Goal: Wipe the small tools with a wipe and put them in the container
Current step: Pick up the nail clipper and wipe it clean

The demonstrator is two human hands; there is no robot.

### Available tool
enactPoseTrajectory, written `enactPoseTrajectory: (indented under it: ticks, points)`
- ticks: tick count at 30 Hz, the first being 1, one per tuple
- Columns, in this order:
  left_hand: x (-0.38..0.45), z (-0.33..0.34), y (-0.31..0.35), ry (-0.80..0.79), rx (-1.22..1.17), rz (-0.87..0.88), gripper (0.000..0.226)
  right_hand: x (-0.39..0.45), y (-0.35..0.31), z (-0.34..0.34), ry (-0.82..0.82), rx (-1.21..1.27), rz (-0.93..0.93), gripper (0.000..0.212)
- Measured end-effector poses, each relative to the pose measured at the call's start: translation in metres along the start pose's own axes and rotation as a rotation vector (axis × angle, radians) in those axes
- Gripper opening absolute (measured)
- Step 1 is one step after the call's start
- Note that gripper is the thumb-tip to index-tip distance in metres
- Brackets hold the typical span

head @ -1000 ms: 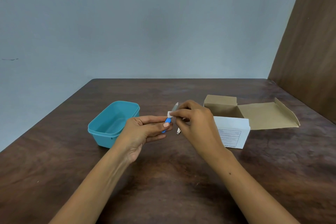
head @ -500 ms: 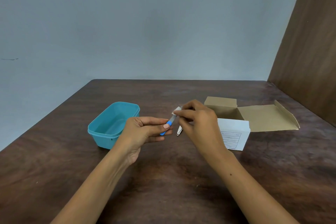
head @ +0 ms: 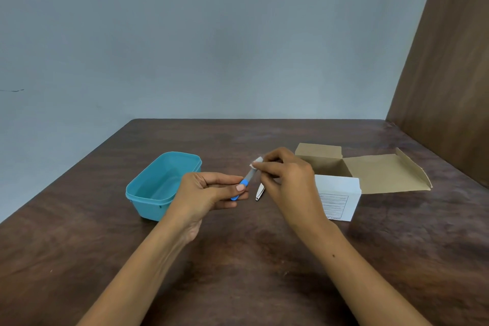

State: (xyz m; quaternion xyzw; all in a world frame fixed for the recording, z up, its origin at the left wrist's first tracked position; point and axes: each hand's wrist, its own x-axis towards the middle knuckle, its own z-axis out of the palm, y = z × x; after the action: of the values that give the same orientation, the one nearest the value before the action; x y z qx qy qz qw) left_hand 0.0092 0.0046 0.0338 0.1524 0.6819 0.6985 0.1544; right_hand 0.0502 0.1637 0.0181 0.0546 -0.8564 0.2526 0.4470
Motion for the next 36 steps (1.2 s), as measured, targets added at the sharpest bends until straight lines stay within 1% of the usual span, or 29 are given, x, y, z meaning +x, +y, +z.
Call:
enactPoseTrajectory:
  ticks: [2, 5, 6, 7, 10, 12, 14, 18, 20, 24, 26, 31, 33, 36]
  points:
    - [0.0, -0.001, 0.0, 0.01, 0.011, 0.018, 0.016, -0.001, -0.003, 0.001, -0.033, 0.022, -0.03, 0.02]
    - [0.0, -0.003, -0.001, 0.027, 0.041, 0.053, 0.016, -0.005, -0.009, 0.004, -0.162, 0.021, -0.093, 0.018]
    - [0.0, -0.003, 0.0, 0.027, 0.047, 0.058, 0.016, -0.005, -0.01, 0.004, -0.175, 0.015, -0.097, 0.018]
    - [0.0, -0.003, 0.0, 0.024, 0.048, 0.058, 0.017, -0.004, -0.009, 0.003, -0.162, 0.013, -0.09, 0.018]
    - [-0.001, -0.001, 0.0, 0.012, 0.057, 0.046, 0.016, -0.001, -0.003, 0.0, -0.045, 0.005, -0.015, 0.02]
    - [-0.001, 0.0, 0.0, 0.011, 0.066, 0.041, 0.016, 0.001, -0.001, -0.001, -0.008, -0.007, 0.018, 0.022]
    - [-0.001, 0.0, 0.0, 0.021, 0.059, 0.048, 0.016, -0.001, -0.003, 0.0, -0.034, 0.002, -0.004, 0.022]
    - [-0.001, -0.003, -0.001, 0.037, 0.064, 0.069, 0.016, -0.006, -0.011, 0.003, -0.177, 0.004, -0.096, 0.017]
    - [-0.001, -0.004, 0.0, 0.028, 0.052, 0.068, 0.016, -0.005, -0.009, 0.004, -0.152, 0.006, -0.09, 0.017]
    - [0.0, -0.003, 0.001, 0.006, 0.024, 0.043, 0.016, -0.001, -0.005, 0.002, -0.003, -0.009, -0.01, 0.021]
    - [-0.001, -0.002, 0.002, -0.006, 0.017, 0.034, 0.015, 0.0, -0.002, 0.001, 0.04, -0.04, 0.025, 0.022]
    - [0.0, -0.001, 0.003, -0.004, 0.003, 0.031, 0.015, 0.003, 0.003, -0.006, 0.167, -0.081, 0.114, 0.017]
    - [0.0, -0.002, 0.004, 0.002, -0.013, 0.039, 0.016, 0.005, -0.001, -0.01, 0.183, -0.015, 0.154, 0.012]
    - [-0.001, -0.003, 0.005, 0.011, -0.043, 0.047, 0.016, 0.005, -0.009, -0.01, 0.09, 0.252, 0.327, 0.008]
